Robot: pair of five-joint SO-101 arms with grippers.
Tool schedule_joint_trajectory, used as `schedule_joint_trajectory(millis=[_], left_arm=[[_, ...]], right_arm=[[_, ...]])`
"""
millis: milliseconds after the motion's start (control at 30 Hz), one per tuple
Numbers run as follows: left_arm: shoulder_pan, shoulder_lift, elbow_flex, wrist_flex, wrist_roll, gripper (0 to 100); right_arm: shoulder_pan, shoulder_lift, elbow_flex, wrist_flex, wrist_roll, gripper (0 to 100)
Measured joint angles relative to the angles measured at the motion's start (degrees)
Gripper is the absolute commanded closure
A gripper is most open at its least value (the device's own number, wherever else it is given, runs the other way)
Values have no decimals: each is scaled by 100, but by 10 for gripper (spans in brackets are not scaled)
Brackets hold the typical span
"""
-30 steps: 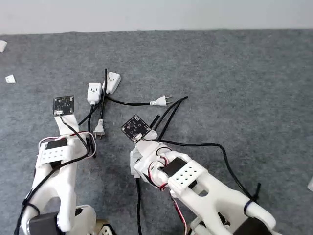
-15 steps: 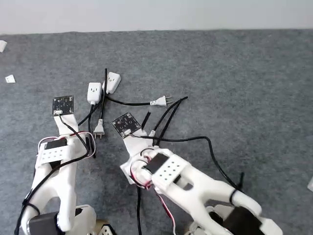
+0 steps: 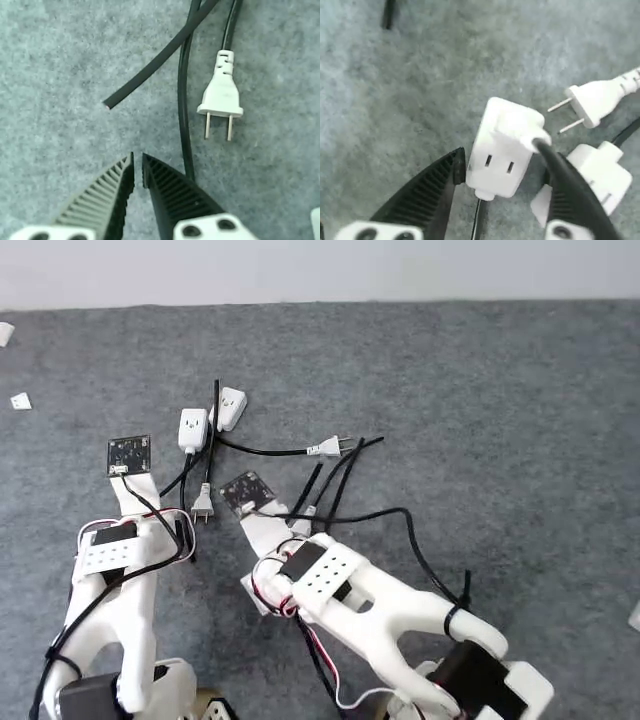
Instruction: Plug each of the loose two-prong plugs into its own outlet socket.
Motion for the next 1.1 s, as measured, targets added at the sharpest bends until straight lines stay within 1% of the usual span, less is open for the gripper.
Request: schedule_joint_trajectory(millis=[133, 200, 300, 467, 533, 633, 767, 833, 867, 1000, 1100], left_arm=[[0, 0, 0, 0, 0, 977], [0, 0, 0, 0, 0, 977], [0, 0, 0, 0, 0, 977], [0, 0, 0, 0, 0, 977], [0, 0, 0, 0, 0, 977], [0, 0, 0, 0, 0, 977], [0, 0, 0, 0, 0, 977], [0, 0, 0, 0, 0, 977], [0, 0, 0, 0, 0, 977], [0, 0, 0, 0, 0, 977], [0, 0, 0, 0, 0, 977]], right_arm=[[-18, 0, 0, -18, 62, 890], [0, 0, 0, -53, 70, 934], [9, 18, 0, -62, 114, 917], [0, 132, -44, -62, 431, 807], [-26, 273, -158, -62, 448, 790], [-26, 536, -264, -44, 475, 838], [-9, 747, -466, 114, 501, 998], [9, 756, -492, 158, 501, 978], [9, 756, -510, 185, 563, 993], [9, 738, -536, 369, 703, 991], [9, 448, -527, 475, 844, 991]])
